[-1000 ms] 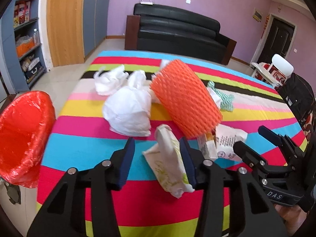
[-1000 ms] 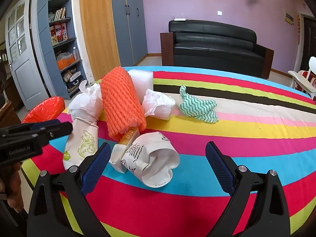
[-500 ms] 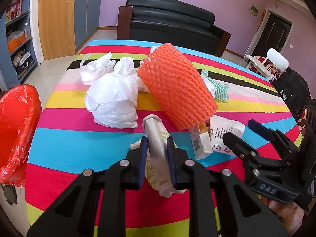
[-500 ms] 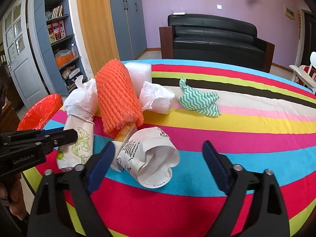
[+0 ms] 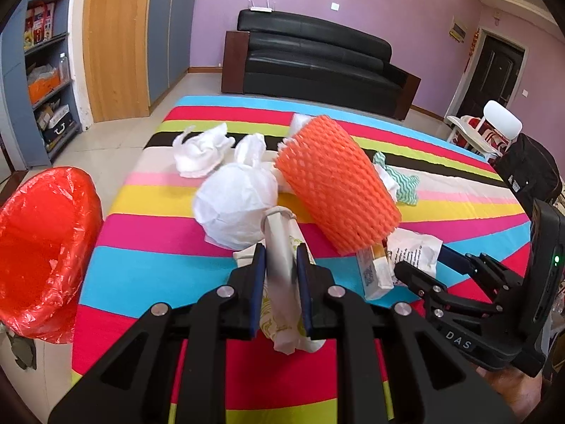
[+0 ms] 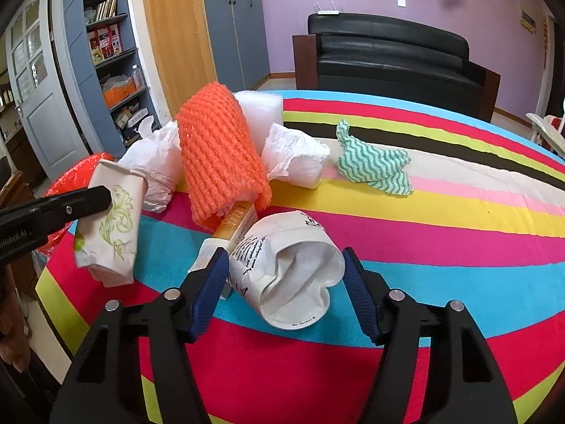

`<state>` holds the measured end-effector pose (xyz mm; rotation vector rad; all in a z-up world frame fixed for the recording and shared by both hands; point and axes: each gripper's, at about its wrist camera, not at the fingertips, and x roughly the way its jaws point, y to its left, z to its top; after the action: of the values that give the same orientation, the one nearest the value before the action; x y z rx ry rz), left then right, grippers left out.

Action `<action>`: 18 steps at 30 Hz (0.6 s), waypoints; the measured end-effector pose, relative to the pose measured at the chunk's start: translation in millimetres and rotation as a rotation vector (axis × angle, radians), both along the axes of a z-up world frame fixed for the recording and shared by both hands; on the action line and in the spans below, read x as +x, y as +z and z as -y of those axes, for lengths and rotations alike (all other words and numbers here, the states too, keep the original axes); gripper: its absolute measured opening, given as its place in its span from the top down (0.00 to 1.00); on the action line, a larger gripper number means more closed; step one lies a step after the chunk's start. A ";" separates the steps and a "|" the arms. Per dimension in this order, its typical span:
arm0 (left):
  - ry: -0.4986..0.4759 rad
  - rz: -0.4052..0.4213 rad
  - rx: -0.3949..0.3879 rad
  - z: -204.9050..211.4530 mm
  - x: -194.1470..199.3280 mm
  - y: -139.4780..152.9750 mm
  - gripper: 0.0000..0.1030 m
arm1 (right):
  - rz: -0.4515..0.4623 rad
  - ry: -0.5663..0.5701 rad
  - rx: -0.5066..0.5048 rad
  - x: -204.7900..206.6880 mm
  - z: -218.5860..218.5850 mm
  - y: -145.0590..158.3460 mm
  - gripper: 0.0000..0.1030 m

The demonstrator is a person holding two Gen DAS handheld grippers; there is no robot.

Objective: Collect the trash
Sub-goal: 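Grasp the paper bag with the left tool while the right tool grasps the white paper cup, then carry the paper bag and paper cup to the red bin and release both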

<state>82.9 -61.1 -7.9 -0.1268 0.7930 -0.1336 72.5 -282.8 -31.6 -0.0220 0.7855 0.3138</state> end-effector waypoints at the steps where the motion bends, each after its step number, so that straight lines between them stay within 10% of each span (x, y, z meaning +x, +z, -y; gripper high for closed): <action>1: 0.003 0.004 0.000 -1.5 -0.7 1.0 0.83 | 0.004 -0.002 -0.002 -1.1 0.0 0.8 0.43; 5: 0.020 0.028 0.004 -9.0 -4.8 8.2 0.83 | 0.030 -0.024 0.012 -4.9 6.8 9.8 0.58; 18: 0.057 0.063 -0.012 -26.9 -10.9 22.2 0.83 | 0.103 -0.067 0.038 -9.2 13.3 34.6 0.58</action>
<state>72.0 -34.1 14.3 -0.1562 0.7253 -0.0882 63.3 -296.1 3.0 0.0235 0.6767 0.2617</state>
